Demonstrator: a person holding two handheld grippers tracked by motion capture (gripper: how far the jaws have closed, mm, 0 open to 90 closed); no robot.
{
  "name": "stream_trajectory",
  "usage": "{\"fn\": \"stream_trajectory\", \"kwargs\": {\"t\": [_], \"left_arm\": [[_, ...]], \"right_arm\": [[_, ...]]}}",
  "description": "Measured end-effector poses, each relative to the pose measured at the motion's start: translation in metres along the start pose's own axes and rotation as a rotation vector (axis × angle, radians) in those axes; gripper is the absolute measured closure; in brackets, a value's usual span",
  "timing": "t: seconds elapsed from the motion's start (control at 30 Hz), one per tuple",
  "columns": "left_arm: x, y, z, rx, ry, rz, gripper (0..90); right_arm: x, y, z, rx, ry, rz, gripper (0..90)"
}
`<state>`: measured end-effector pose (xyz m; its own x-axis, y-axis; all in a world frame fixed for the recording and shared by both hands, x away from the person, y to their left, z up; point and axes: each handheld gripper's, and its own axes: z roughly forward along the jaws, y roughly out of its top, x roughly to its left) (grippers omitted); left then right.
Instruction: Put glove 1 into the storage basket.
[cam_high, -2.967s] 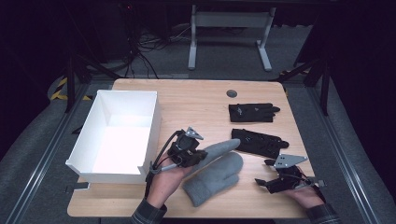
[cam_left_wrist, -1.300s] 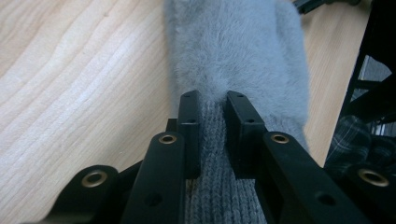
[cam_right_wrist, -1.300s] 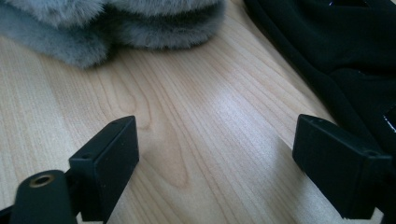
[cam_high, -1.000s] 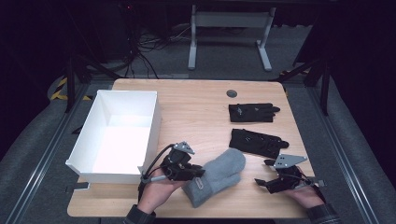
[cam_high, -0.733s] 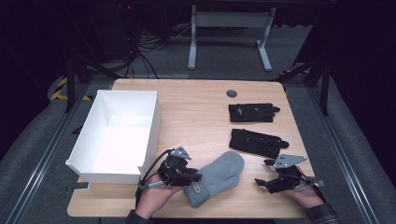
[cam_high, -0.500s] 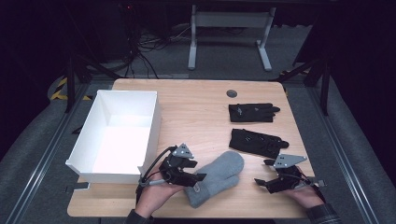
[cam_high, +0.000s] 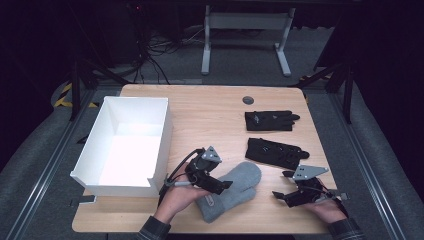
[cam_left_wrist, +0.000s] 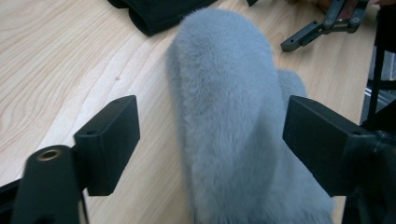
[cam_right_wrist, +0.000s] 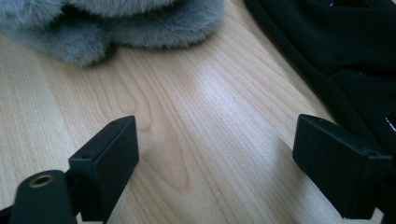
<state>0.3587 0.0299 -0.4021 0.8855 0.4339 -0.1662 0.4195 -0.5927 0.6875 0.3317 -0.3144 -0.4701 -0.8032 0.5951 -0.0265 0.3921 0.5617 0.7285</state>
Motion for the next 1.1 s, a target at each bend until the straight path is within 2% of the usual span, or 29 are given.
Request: {"fn": "stream_trajectory", "kwargs": {"t": [0.17, 0.23, 0.47, 0.63, 0.7, 0.77, 0.87, 1.1], "left_arm": [[0.001, 0.002, 0.015, 0.042, -0.007, 0.020, 14.7], [0.001, -0.001, 0.023, 0.072, 0.006, 0.022, 14.3], [0.007, -0.010, 0.039, 0.125, -0.007, 0.004, 11.5], [0.012, -0.014, 0.048, 0.148, -0.050, -0.034, 12.4], [0.014, -0.014, 0.048, 0.159, -0.093, -0.031, 17.9], [0.014, -0.014, 0.049, 0.161, -0.117, -0.032, 24.2], [0.016, -0.014, 0.050, 0.172, -0.181, -0.036, 36.8], [0.016, -0.013, 0.051, 0.183, -0.245, -0.046, 54.1]], "right_arm": [[0.000, 0.000, 0.000, 0.000, 0.001, 0.001, 14.6], [0.000, 0.000, 0.000, 0.000, 0.001, 0.000, 14.6], [0.000, 0.000, 0.000, 0.001, 0.003, -0.001, 14.6], [0.000, 0.001, 0.001, 0.001, 0.006, -0.001, 14.6], [0.000, 0.001, 0.001, 0.001, 0.005, -0.001, 14.6], [0.000, 0.001, 0.001, 0.001, 0.005, -0.001, 14.6], [0.000, 0.001, 0.001, 0.001, 0.006, -0.002, 14.7], [0.000, 0.001, 0.001, 0.001, 0.006, -0.002, 14.6]]}}
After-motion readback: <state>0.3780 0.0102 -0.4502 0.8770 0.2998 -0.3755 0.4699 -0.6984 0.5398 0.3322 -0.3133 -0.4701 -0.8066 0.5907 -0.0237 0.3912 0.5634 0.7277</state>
